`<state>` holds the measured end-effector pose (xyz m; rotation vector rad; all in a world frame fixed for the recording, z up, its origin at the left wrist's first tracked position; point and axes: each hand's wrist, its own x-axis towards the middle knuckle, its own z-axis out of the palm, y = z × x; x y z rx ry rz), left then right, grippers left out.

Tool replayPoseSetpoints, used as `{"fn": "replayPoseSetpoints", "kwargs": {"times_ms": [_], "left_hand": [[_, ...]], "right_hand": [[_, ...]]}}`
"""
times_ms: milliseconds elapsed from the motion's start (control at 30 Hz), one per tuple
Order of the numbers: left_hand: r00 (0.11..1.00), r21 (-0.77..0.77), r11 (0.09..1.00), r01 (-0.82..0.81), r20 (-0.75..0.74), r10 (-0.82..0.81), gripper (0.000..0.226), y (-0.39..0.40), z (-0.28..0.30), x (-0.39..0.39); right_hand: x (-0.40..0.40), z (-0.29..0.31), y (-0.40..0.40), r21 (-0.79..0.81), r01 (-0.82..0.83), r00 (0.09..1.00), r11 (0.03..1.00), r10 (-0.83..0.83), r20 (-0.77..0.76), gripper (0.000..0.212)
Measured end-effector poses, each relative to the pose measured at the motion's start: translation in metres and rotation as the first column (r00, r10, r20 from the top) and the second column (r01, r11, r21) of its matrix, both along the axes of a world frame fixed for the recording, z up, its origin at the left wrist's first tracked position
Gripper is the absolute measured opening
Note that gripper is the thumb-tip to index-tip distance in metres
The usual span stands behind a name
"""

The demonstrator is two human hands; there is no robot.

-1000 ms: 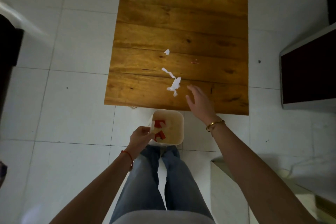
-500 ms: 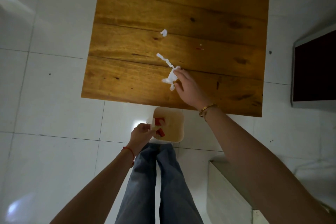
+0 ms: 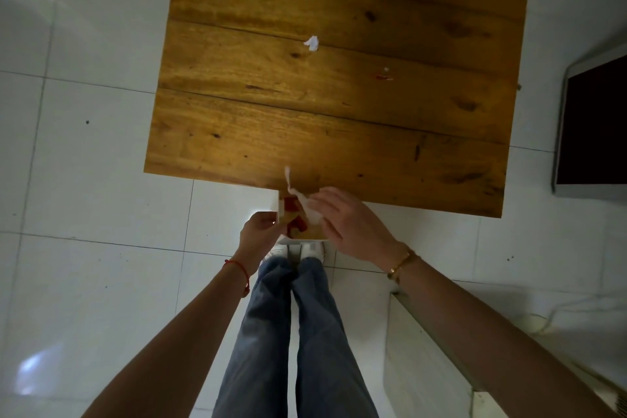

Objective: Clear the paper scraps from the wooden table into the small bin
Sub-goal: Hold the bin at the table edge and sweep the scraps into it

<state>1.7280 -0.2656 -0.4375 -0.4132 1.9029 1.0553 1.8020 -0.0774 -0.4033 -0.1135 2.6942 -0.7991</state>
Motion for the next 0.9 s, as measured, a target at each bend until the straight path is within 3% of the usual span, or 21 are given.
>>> {"fn": "replayPoseSetpoints", "kwargs": {"times_ms": [167, 267, 367, 433, 600, 733, 900], "left_hand": [[0.999, 0.013, 1.0, 0.014, -0.033, -0.013, 0.017, 0.0, 0.001, -0.002], [0.999, 0.019, 1.0, 0.019, -0.047, -0.018, 0.018, -0.001, -0.002, -0.003], [0.999, 0.029, 1.0, 0.003, -0.041, -0.002, 0.015, -0.004, -0.003, -0.003], [0.999, 0.035, 0.999, -0.005, -0.038, 0.006, 0.015, -0.004, -0.004, -0.003], [0.999, 0.057, 0.998, -0.01, -0.038, 0.013, 0.014, -0.002, -0.004, 0.001], [1.0, 0.062, 0.998, -0.015, -0.024, 0.016, 0.013, 0.0, -0.002, 0.004], [1.0, 0.051, 0.999, 0.008, -0.015, -0.007, 0.014, 0.001, 0.0, 0.005]], "right_hand": [[-0.068, -0.003, 0.025, 0.072, 0.227, 0.972, 0.971, -0.222, -0.073, 0.047], [-0.113, -0.007, 0.055, 0.169, 0.399, 0.916, 0.901, -0.386, -0.11, 0.052], [-0.137, -0.013, 0.092, 0.265, 0.559, 0.824, 0.786, -0.562, -0.073, 0.059], [-0.141, -0.018, 0.111, 0.272, 0.575, 0.801, 0.772, -0.598, 0.004, 0.063], [-0.132, -0.02, 0.113, 0.186, 0.456, 0.868, 0.87, -0.481, 0.123, 0.063], [-0.09, -0.016, 0.065, 0.135, 0.133, 0.985, 0.982, -0.147, 0.096, 0.058], [-0.017, -0.012, 0.002, 0.076, -0.132, 0.98, 0.988, 0.119, 0.157, 0.058]]}}
